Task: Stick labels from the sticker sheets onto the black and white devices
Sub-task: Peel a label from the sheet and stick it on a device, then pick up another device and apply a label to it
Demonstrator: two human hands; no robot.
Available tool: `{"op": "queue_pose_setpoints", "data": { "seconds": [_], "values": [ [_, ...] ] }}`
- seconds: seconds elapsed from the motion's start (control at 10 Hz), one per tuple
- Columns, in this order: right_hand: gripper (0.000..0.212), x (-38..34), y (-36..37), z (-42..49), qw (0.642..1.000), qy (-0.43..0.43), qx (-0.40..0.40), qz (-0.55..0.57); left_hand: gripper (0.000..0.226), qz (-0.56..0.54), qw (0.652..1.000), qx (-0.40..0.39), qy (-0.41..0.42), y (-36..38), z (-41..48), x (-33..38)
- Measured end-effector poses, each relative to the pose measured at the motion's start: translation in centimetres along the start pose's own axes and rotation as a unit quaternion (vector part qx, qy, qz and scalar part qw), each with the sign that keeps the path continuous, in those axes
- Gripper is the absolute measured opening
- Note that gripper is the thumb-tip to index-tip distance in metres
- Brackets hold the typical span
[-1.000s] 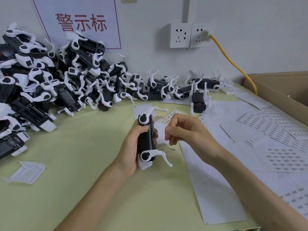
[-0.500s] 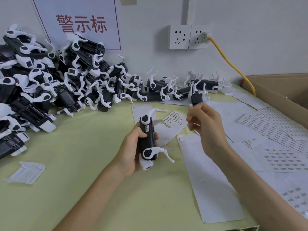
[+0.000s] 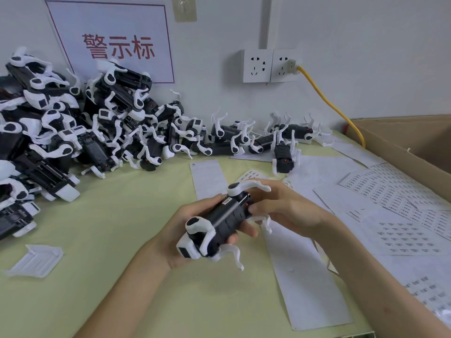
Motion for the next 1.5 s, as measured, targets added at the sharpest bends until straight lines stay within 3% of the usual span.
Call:
{"op": "queue_pose_setpoints", "data": {
  "seconds": [0.1,0.2,0.3,0.4,0.5,0.6,0.7,0.8,0.9,1.0,1.1,1.2,1.3,1.4,1.5],
  "values": [
    [0.024,0.5,-0.2,-0.1,1.000,0.019,0.004,0.003,0.070,-0.018,0.999,-0.036,-0.004,0.6,0.4,-0.2],
    [0.017,0.4,-1.6,-0.2,0.998,0.039,0.047,0.008,0.081,-0.046,0.999,0.005,0.028,-0.6,0.5,0.6],
    [0.008,1.0,-5.6,-1.0,0.974,0.068,0.196,0.091,0.076,-0.083,0.984,0.087,0.133,-2.8,0.0,3.0],
    [0.014,2.2,-11.6,-4.6,0.872,0.053,0.421,0.244,0.060,-0.065,0.955,0.161,0.240,-4.7,-1.3,5.3],
    [0.020,2.0,-16.1,-9.7,0.745,-0.080,0.543,0.379,0.047,-0.074,0.931,0.210,0.290,-6.1,-2.2,6.2],
    [0.059,1.5,-18.4,-14.2,0.666,-0.155,0.623,0.381,0.045,-0.075,0.924,0.223,0.302,-6.5,-2.4,6.1],
    [0.052,2.7,-16.7,-12.0,0.599,-0.181,0.499,0.599,0.047,-0.045,0.931,0.217,0.290,-6.1,-2.1,5.9],
    [0.039,1.8,-16.2,-10.0,0.807,0.043,0.587,0.047,0.047,0.014,0.931,0.230,0.283,-5.7,-1.9,5.8],
    [0.026,1.6,-13.3,-5.7,0.858,0.074,0.504,-0.058,0.040,0.116,0.906,0.281,0.296,-5.9,-2.5,6.3],
    [0.019,0.9,-8.4,-2.4,0.878,0.031,0.397,-0.265,0.031,0.170,0.887,0.303,0.304,-5.5,-2.9,6.9],
    [0.028,1.4,-3.8,-0.2,0.864,-0.014,0.273,-0.423,0.018,0.304,0.824,0.346,0.329,-5.1,-3.6,7.6],
    [0.034,1.8,-2.2,0.8,0.846,-0.018,0.224,-0.484,0.023,0.579,0.662,0.379,0.289,-4.4,-3.3,7.3],
    [0.037,1.4,-1.7,1.8,0.839,-0.015,0.197,-0.507,0.044,0.712,0.563,0.366,0.205,-5.4,-1.7,6.0],
    [0.047,0.7,-0.9,3.5,0.819,-0.008,0.146,-0.555,0.038,0.750,0.520,0.364,0.186,-5.4,-1.2,5.4],
    [0.068,-0.7,0.2,6.4,0.775,-0.010,0.094,-0.625,0.041,0.756,0.510,0.368,0.178,-5.5,-1.1,5.2]
  ]
}}
Point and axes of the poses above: each hand's wrist, its own z-axis towards the middle knuckle, its own y-axis out of the palm, x = y × z, the point moved 10 cm from there along z, towards the middle knuckle, and after that the axes turned 12 degrees about -z, right-handed, at the moved point
